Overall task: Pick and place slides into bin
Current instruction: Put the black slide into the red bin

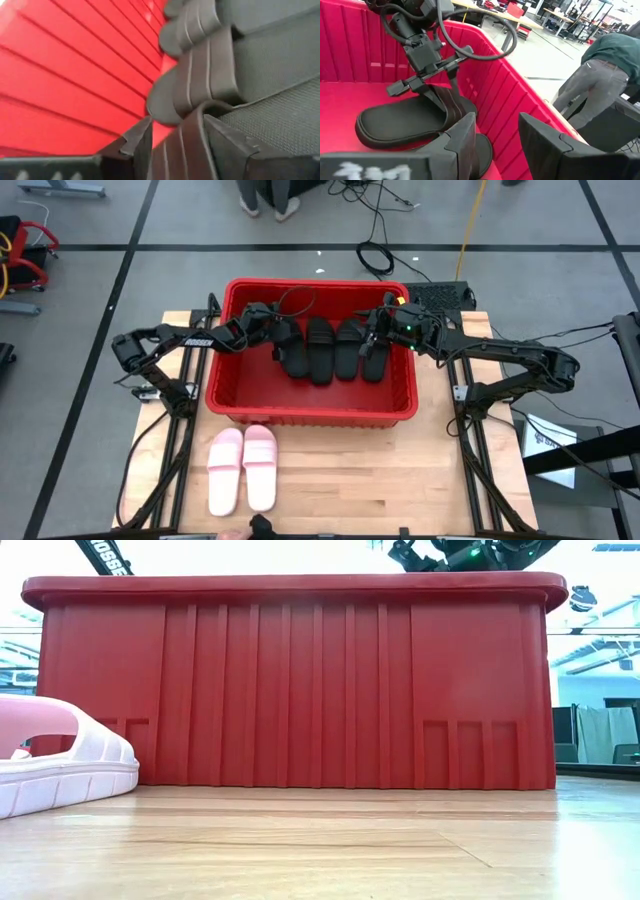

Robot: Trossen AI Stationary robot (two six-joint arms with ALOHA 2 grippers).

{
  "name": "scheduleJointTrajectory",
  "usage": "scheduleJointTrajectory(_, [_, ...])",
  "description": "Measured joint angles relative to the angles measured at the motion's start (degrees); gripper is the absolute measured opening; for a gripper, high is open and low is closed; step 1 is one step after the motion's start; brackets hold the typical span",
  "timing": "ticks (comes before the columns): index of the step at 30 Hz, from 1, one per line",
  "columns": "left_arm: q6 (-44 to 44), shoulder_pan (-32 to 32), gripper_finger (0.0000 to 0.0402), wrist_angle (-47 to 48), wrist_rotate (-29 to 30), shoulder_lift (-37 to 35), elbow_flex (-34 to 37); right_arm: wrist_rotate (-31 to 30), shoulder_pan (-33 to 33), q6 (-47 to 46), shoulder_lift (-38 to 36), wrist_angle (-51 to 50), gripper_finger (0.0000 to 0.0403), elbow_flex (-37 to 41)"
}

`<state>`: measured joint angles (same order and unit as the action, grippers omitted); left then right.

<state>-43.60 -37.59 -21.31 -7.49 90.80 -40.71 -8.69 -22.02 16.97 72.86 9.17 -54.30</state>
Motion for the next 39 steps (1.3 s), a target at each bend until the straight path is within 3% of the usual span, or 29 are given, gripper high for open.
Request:
scheduleJointTrajectory(5, [0.28,0.66,0.0191,1.42,-0.24,-0.04,0.00,0.00,0.00,0.00,0.00,0.00,0.0139,0.00])
scheduleJointTrajectory(12, [2.15,0.60,0.0180,8.72,0.59,-0.04,0.00,0.01,0.00,-0.01,0.00,-0.38,0.0139,0.00])
scheduleJointTrajectory(19, [1.17,0.71,0.0161,8.06,6.35,-0.04,0.00,0.01,0.00,-0.02,0.00,-0.39,0.0139,0.00])
scheduleJointTrajectory(24, [0.60,0.65,0.0123,7.38,7.06,-0.06,0.02,0.00,-0.02,-0.02,0.00,-0.39,0.0139,0.00])
scheduleJointTrajectory(34, [-0.50,1.31,0.0010,7.27,7.28,-0.06,0.00,0.01,0.00,-0.02,0.00,-0.39,0.0139,0.00])
scheduleJointTrajectory(39, [-5.04,2.74,0.0014,6.12,7.39,-0.04,0.00,0.00,0.00,-0.74,0.00,-0.39,0.0139,0.00])
